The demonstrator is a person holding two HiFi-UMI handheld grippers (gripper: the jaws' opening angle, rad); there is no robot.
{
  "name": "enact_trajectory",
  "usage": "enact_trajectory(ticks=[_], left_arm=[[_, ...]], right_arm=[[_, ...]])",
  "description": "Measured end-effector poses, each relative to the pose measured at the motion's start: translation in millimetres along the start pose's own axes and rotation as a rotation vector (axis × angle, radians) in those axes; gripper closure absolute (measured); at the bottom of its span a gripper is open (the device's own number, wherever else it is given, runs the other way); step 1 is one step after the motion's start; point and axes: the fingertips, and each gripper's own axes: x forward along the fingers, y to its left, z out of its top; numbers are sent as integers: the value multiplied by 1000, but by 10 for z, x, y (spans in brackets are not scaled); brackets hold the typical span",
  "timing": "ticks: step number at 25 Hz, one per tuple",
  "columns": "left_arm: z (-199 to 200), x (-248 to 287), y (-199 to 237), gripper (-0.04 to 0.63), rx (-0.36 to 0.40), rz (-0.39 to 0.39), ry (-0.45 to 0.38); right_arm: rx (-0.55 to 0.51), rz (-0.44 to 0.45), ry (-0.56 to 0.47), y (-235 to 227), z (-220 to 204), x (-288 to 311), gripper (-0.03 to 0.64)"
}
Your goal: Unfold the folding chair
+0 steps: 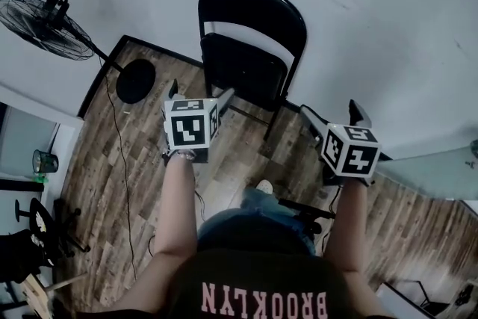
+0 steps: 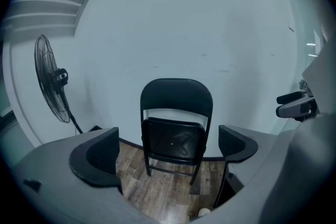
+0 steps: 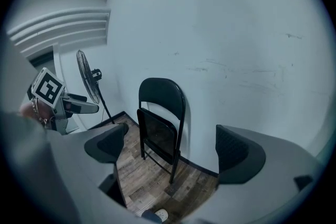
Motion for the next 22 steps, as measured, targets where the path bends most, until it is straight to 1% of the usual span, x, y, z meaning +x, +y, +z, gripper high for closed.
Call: enact_trajectory(ticks=[5,10,12,14,18,20,22], left_arm=[[93,319,-131,26,-4,-15,16],[6,510,-131,28,-18,18,85],[-14,556,-146,28,-35,1,96],[-15,593,-148,28,-50,-20,89],[-50,722,-87,26,-51,-42,106],[-57,827,-80,28,-49,-71,119],[-30,963,-97,28,-41,-120,114]], right_arm=[[72,-3,-22,-219,78,233,89],[55,10,-8,-238,87,355,89],[55,3,-5,-243,80,379,89],[63,-8,-6,-238,74,407,89],[69,-40,2,-223,58,495,89],[65,-47,17,-209,49,571,89],[61,-56,35,-203,53,675,89]])
